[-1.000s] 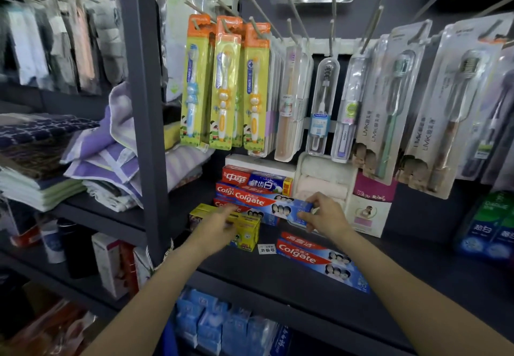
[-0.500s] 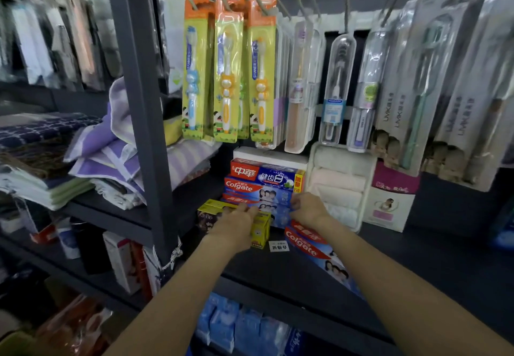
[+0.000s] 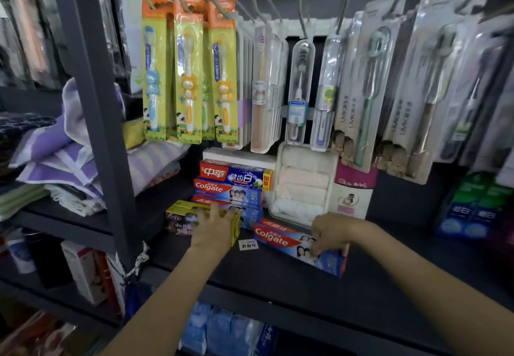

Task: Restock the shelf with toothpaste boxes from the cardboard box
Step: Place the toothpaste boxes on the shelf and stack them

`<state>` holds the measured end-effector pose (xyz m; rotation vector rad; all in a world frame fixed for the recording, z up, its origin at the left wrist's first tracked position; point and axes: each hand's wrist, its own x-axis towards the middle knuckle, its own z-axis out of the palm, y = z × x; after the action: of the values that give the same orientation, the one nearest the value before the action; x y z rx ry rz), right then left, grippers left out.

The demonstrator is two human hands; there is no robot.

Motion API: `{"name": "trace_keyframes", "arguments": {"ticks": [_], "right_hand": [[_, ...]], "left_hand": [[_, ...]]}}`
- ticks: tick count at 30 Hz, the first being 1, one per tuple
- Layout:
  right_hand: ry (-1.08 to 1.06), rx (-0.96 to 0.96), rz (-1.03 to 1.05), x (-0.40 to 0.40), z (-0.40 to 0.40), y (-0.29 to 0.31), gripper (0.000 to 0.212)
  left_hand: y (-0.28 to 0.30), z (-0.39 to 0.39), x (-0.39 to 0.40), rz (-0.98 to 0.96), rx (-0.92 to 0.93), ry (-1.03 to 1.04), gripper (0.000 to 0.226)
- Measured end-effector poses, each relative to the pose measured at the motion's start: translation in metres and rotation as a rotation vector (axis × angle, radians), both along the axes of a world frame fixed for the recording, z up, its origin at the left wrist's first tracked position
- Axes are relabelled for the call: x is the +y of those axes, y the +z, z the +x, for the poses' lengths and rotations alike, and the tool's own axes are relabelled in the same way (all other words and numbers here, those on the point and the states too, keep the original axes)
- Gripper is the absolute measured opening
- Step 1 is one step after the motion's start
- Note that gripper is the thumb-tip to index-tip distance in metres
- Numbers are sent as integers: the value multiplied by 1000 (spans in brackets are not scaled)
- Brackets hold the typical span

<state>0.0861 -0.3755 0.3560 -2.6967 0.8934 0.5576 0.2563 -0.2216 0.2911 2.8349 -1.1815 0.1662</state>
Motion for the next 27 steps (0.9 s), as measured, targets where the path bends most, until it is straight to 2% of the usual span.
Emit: {"name": "trace_keyframes", "arguments": {"ticks": [3, 5, 9, 14, 18, 22, 27], "right_hand": [[16, -121, -10, -11, -5, 15, 36], [31, -196, -28, -12, -5, 24, 29], [73, -301, -258, 2, 21, 26, 29], [6, -369, -321, 34, 86, 3, 32], [61, -327, -483, 51, 122, -17, 29], [86, -446, -446, 55, 130, -18, 46], [87, -677, -317, 48, 109, -24, 31]], "left_hand": [[-3, 2, 3, -1, -31, -22, 65], [-4, 2, 4, 10, -45, -20, 66], [-5, 1, 2, 32, -60, -20, 68], [-5, 1, 2, 95, -57, -22, 73], [-7, 5, 3, 81, -68, -32, 72], [-7, 7, 3, 77, -78, -45, 72], [-9, 16, 0, 107, -89, -72, 74]]}}
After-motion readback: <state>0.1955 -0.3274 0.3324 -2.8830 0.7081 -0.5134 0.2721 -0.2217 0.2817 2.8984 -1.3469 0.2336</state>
